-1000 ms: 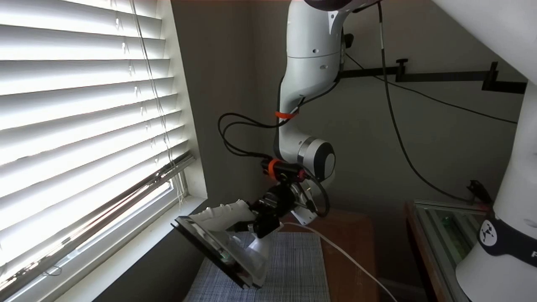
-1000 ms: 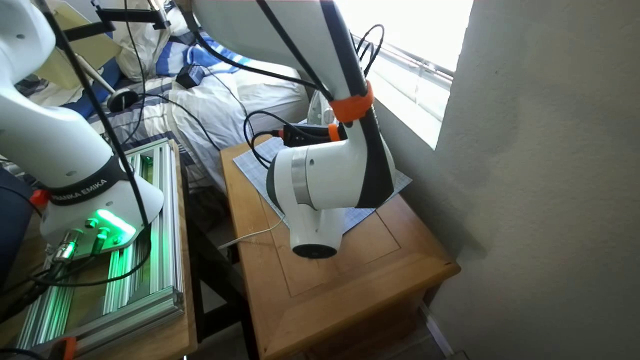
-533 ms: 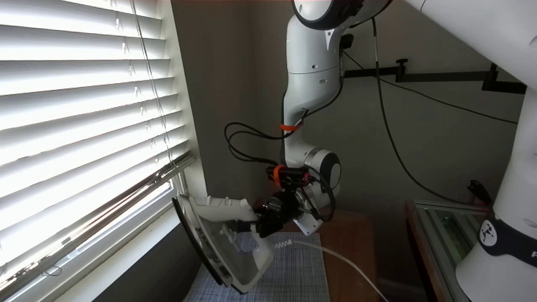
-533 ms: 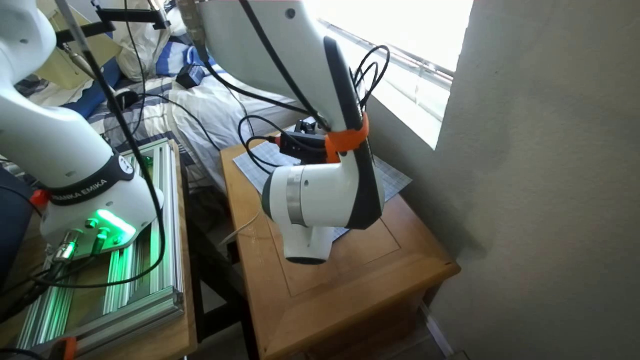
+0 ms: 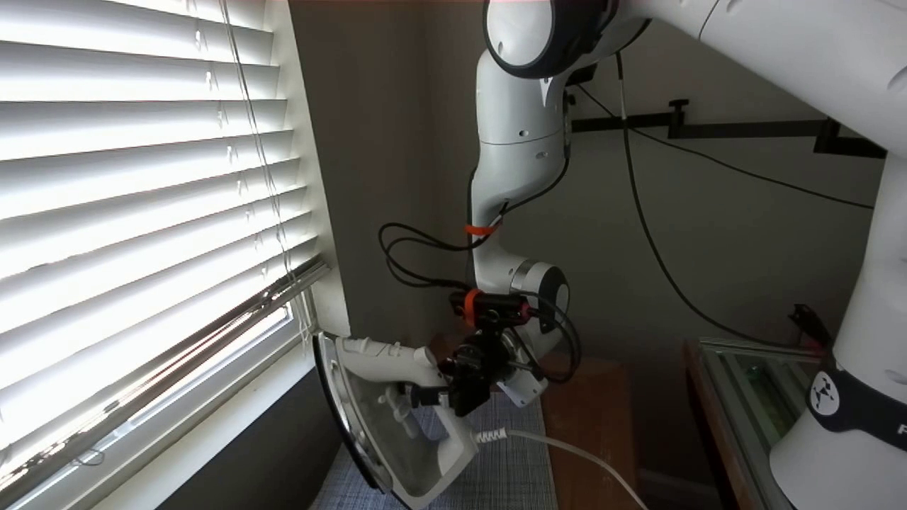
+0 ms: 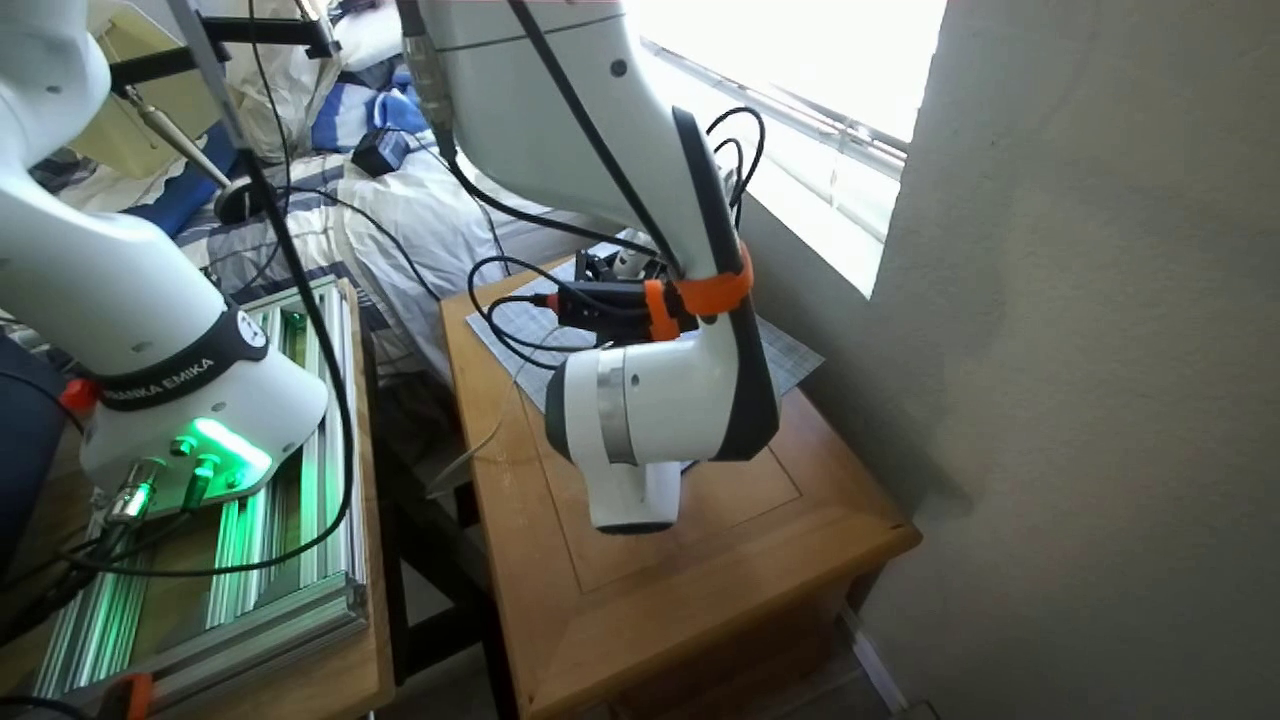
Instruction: Place the iron upright.
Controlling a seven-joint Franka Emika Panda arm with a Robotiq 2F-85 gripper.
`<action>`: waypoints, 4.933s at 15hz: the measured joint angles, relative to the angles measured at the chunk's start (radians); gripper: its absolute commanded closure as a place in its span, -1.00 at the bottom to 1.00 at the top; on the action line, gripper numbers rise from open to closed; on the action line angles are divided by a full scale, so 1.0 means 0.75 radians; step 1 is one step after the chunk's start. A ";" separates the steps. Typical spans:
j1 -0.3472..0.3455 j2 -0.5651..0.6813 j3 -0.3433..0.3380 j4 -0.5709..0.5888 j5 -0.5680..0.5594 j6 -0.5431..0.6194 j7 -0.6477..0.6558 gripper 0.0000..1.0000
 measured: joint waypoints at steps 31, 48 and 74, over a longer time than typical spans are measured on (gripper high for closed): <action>0.032 0.146 -0.036 0.246 -0.305 -0.047 -0.558 1.00; -0.028 0.297 -0.041 0.445 -0.510 -0.173 -0.677 1.00; -0.014 0.282 -0.060 0.470 -0.591 -0.090 -0.664 -1.00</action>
